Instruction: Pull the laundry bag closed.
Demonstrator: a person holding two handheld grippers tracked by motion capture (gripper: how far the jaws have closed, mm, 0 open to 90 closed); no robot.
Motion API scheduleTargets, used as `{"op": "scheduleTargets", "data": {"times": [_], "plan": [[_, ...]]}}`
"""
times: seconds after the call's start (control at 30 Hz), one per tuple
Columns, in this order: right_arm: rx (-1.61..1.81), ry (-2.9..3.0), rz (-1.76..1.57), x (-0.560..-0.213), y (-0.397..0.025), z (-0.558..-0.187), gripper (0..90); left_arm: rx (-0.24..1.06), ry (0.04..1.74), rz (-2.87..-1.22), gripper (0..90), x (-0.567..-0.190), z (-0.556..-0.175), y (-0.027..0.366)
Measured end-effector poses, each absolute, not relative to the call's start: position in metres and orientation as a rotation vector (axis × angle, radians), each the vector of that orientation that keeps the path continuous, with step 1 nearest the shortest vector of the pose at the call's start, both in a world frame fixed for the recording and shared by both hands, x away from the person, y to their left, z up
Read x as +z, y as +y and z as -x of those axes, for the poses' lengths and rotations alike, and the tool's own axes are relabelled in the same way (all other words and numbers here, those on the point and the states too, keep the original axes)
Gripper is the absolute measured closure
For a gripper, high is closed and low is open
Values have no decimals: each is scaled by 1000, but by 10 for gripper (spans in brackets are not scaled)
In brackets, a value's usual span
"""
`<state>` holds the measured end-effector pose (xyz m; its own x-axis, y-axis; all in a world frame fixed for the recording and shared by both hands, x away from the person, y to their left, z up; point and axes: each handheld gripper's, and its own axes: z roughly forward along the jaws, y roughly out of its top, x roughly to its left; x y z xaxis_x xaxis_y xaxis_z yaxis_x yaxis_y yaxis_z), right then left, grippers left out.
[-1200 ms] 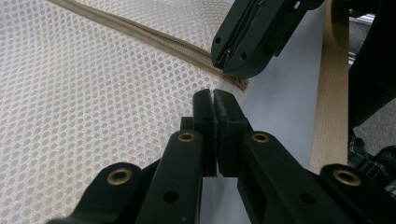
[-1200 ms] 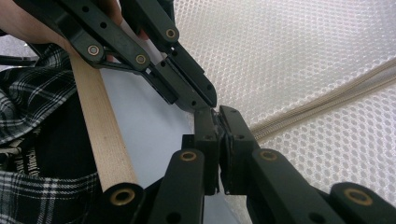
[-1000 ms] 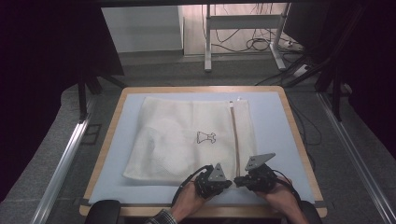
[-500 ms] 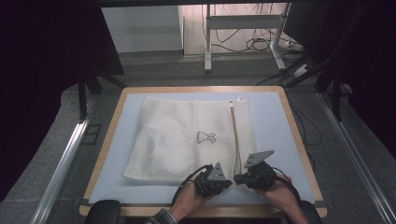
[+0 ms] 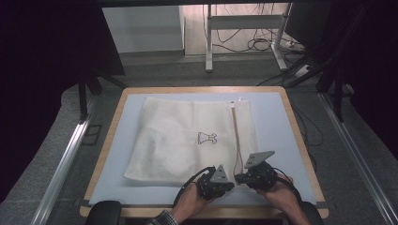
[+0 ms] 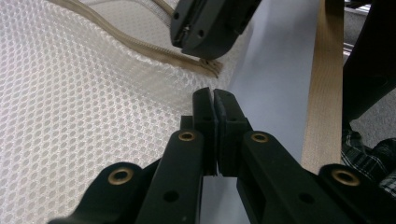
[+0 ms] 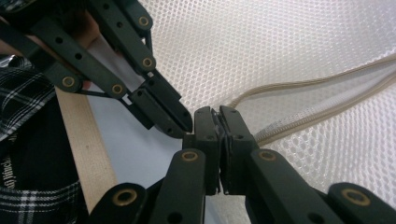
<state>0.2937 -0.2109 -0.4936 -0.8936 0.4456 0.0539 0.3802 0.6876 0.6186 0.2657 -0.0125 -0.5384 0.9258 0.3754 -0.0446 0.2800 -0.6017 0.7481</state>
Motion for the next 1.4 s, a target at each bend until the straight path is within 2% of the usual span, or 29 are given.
{"op": "scheduleTargets", "data": {"times": [0.27, 1.4], "plan": [[987, 2803, -710, -493, -213, -307, 864, 135, 481, -2228, 891, -539, -265, -13], [904, 2742, -714, -491, -202, -311, 865, 154, 463, -2229, 893, -540, -263, -13]]}}
